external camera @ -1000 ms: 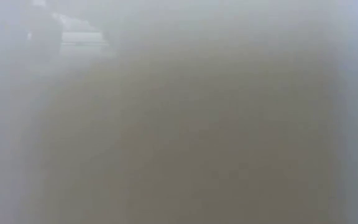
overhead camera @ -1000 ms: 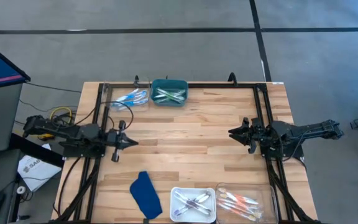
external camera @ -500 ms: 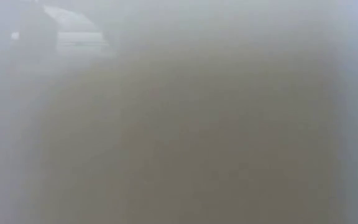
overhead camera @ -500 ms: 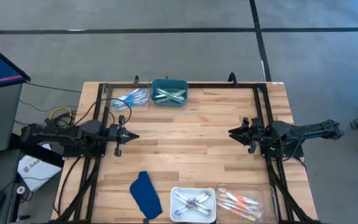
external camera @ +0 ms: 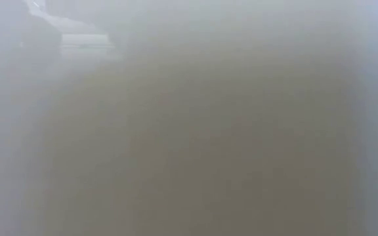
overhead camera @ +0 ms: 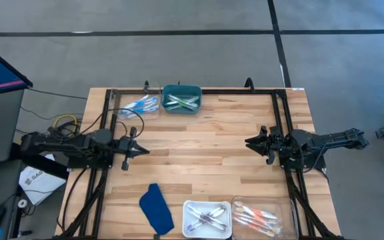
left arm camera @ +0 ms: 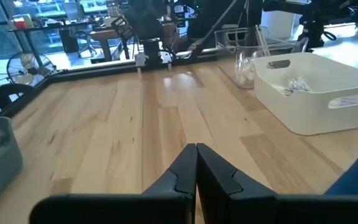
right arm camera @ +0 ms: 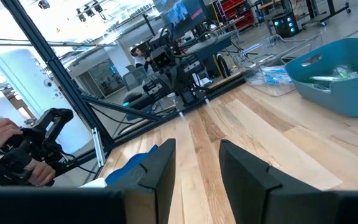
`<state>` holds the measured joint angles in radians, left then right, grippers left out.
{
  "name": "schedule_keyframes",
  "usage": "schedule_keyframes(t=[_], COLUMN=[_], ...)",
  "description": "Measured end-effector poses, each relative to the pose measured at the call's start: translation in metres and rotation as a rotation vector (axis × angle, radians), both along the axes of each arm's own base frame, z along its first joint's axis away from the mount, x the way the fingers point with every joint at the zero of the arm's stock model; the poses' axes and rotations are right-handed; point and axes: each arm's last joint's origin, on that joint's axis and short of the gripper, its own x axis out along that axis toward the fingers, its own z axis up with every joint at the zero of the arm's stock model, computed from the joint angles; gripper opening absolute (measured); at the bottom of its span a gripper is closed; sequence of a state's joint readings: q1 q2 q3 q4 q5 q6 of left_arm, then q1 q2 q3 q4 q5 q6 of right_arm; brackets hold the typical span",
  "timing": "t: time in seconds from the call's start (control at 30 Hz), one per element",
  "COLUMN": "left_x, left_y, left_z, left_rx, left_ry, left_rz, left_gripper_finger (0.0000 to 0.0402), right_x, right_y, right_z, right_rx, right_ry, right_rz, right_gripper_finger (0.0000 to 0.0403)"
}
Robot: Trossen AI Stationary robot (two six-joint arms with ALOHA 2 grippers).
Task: Pick & Place Toothbrushes
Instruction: Return to Home Position
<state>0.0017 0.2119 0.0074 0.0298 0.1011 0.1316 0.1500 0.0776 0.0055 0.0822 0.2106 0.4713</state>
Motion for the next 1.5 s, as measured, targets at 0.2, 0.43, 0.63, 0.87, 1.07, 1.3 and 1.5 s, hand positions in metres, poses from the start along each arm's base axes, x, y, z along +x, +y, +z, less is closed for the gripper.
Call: schedule_keyframes(t=[0.2,0.43,0.63,0.87,1.07,1.3,1.5], left_x=[0.0,0.0,0.0001,0.0002,0.0003,0.0004,0.0004], left_y=[0.0012,0.005,0.0052,0.0052,0.0052,0.0052,0.0052], left_z=[-0.0005,-0.0005,0.0001,0.0008,0.0016,0.0018,0.0019], left_rx=[0.01,0.03,0.03,0.029,0.028,0.028,0.028], left_ry=[0.004,0.004,-0.003,-0.01,-0.019,-0.021,-0.022], left_rz=[0.041,0.17,0.178,0.178,0.178,0.178,0.178], left_gripper_finger=[0.0,0.0,0.0,0.0,0.0,0.0,0.0], right_x=[0.0,0.0,0.0,0.0,0.0,0.0,0.0], right_y=[0.0,0.0,0.0,0.0,0.0,0.0,0.0], right_z=[0.0,0.0,0.0,0.0,0.0,0.0,0.0], right_rx=[0.0,0.0,0.0,0.0,0.0,0.0,0.0], right_ry=[0.0,0.0,0.0,0.0,0.0,0.0,0.0], right_rz=[0.0,0.0,0.0,0.0,0.0,0.0,0.0], right_gripper_finger=[0.0118,0.0118,0.0118,0.0118,0.0118,0.0118,0.0118])
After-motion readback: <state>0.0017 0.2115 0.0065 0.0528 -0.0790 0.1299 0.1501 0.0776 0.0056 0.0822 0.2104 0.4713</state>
